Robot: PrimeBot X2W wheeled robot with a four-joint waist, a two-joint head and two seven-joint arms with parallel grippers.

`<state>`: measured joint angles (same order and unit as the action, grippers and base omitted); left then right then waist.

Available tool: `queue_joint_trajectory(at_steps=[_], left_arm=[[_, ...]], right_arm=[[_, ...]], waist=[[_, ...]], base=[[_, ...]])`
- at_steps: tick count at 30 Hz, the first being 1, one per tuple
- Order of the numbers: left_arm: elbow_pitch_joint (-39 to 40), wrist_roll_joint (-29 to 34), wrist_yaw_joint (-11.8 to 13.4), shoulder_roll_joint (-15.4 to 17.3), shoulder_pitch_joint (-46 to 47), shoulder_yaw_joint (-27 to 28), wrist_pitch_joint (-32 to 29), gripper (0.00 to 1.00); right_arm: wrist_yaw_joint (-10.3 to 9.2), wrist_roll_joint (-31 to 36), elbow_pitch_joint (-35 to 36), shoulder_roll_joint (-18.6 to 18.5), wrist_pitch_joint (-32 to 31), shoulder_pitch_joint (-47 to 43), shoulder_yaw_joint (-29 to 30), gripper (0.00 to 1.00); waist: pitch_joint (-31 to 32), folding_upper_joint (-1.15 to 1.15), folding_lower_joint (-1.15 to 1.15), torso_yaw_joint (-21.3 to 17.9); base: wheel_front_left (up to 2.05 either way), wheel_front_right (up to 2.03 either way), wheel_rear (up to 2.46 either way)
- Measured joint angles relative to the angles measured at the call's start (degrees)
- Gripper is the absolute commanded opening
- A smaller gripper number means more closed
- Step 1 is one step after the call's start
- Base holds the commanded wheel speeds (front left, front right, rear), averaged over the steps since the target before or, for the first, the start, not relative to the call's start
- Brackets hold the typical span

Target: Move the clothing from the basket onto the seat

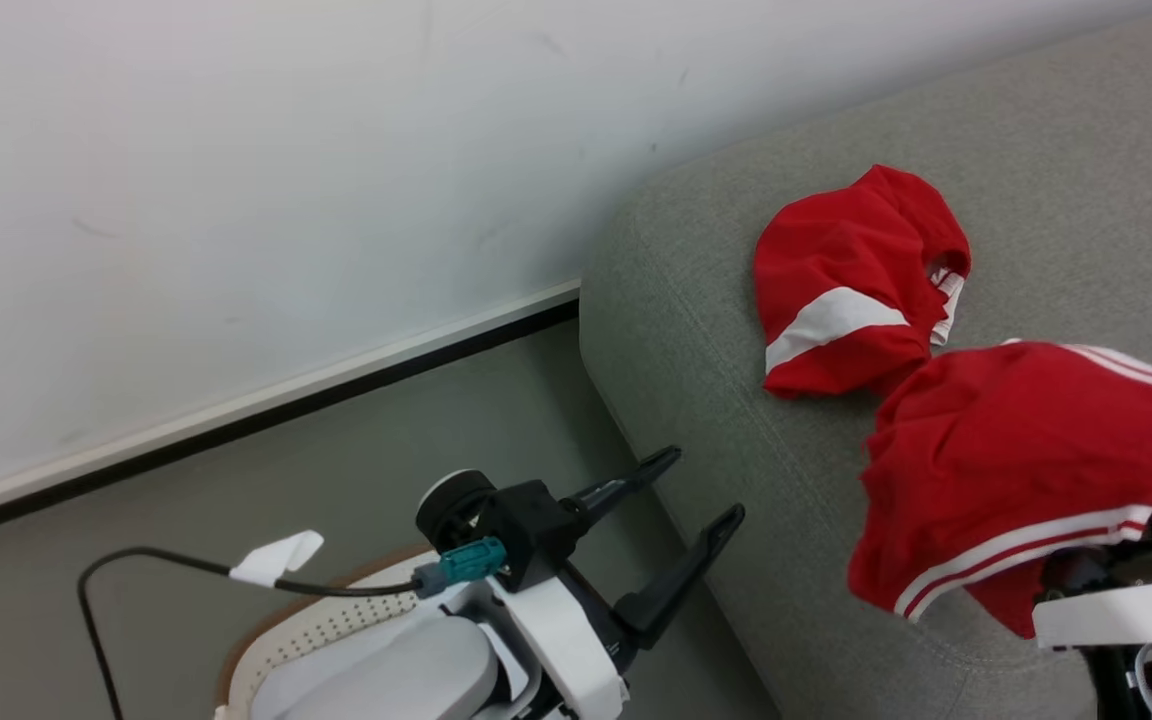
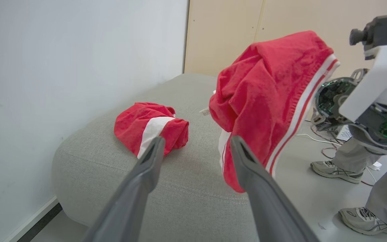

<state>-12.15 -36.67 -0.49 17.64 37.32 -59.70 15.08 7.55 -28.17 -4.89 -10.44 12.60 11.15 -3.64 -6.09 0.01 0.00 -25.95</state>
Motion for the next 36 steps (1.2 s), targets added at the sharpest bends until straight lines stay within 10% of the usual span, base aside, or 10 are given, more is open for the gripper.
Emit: queue_joint_trajectory(at_steps=[18, 36], left_arm=[[7.88, 3.03, -2.5, 10.4, 4.36, 2.82, -0.7, 1.0], [12.15, 3.13, -3.3, 16.63, 6.84, 6.42, -0.58, 1.0]], right_arm=[[0.0, 0.68, 2.5, -2.87, -6.16, 16.38, 21.24, 0.0], [0.0, 10.54, -11.61, -7.58, -16.97, 33.03, 34.92, 0.0]], waist=[[-17.5, -0.01, 0.02, 6.97], [-32.09, -0.01, 0.01, 14.69]], base=[[0.0, 0.0, 0.0], [0.0, 0.0, 0.0]])
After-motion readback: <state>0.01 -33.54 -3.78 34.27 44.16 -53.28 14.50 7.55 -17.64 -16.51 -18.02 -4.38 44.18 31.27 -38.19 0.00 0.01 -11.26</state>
